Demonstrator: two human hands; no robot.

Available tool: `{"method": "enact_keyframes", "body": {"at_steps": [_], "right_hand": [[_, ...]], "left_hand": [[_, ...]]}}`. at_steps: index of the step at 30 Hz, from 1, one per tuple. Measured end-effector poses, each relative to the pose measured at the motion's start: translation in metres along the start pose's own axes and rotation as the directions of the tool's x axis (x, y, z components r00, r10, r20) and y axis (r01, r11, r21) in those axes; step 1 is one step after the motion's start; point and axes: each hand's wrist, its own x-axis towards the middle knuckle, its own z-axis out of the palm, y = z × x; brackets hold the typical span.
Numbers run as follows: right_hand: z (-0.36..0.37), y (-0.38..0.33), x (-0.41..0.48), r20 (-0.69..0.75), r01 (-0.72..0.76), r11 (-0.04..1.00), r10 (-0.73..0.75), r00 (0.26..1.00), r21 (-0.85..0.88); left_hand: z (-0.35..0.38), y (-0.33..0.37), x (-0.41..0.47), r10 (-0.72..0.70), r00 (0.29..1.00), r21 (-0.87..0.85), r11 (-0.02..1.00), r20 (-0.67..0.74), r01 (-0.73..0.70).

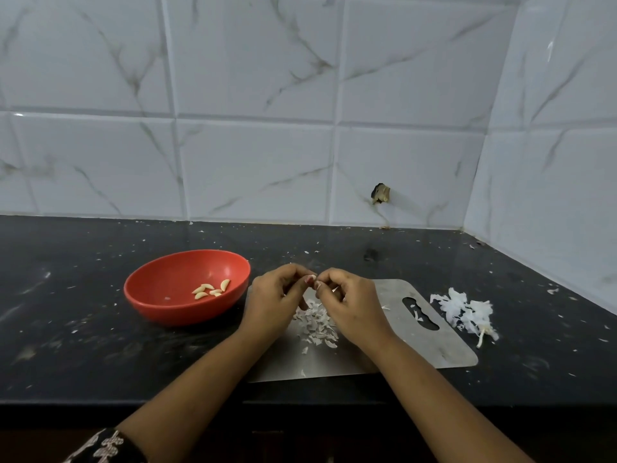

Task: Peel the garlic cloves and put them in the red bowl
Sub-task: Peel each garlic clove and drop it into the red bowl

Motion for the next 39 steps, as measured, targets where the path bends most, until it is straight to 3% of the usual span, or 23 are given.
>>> {"method": "enact_keyframes", "body": {"at_steps": [10, 14, 19, 32, 39], "right_hand": [[0.0021, 0.0009, -0.0008, 0.068, 0.018, 0.999, -0.016, 0.998, -0.035], [-0.0002, 0.0028, -0.0004, 0.028, -0.035, 0.999, 0.035, 0.999, -0.017], [-0.0015, 0.0036, 0.0002, 0.018, -0.068, 0.981, 0.073, 0.997, -0.182], [-0.0028, -0.0006, 0.0029, 0.054, -0.154, 0.973, 0.146, 0.988, 0.173], [-0.0053, -0.0033, 0.0017, 0.066, -0.167, 0.956, 0.155, 0.986, 0.242]], "left_hand": [[-0.0026, -0.0003, 0.0037, -0.121, 0.993, -0.204, 0.972, 0.014, 0.121], [-0.0042, 0.0001, 0.0049, -0.2, 0.98, -0.321, 0.927, 0.011, 0.193], [-0.0057, 0.0015, 0.0059, -0.277, 0.96, -0.355, 0.894, 0.045, 0.274], [-0.005, 0.0037, 0.0044, -0.305, 0.935, -0.394, 0.848, 0.182, 0.354], [-0.0031, -0.0035, 0.0039, -0.277, 0.948, -0.26, 0.914, 0.158, 0.31]]}}
